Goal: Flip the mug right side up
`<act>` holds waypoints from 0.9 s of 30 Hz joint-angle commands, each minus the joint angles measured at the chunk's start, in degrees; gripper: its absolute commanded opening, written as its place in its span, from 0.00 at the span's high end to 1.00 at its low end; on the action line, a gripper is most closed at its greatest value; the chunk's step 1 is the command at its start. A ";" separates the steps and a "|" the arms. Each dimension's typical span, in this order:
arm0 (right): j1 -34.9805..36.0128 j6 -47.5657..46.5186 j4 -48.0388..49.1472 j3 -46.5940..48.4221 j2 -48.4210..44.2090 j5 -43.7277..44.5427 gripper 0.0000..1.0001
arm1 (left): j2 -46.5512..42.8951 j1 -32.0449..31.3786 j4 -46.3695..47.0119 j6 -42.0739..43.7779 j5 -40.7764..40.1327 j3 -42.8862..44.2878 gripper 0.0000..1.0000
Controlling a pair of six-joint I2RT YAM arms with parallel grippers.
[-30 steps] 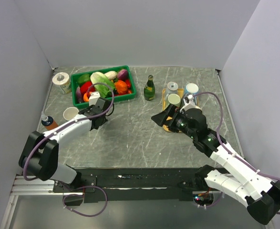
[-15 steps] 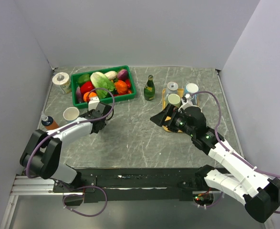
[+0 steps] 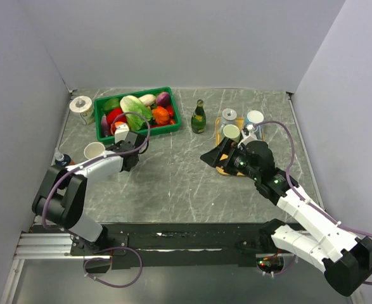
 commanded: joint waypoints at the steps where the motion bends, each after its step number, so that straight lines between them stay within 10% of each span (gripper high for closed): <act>1: -0.55 -0.19 1.07 1.31 -0.25 -0.26 0.04 | 1.31 0.59 -1.05 0.06 -0.16 1.48 0.86; 5: -0.46 -0.28 -0.87 1.74 0.27 0.62 0.03 | 0.17 0.50 -2.54 -0.73 1.16 2.18 0.26; 9: -0.63 -0.37 -2.10 2.18 0.63 1.14 0.02 | -1.76 0.50 -4.65 -1.88 1.33 3.06 0.06; 27: -5.37 -9.67 -12.63 6.40 1.59 11.76 0.02 | -24.94 -1.88 -8.88 -1.01 9.24 3.68 0.04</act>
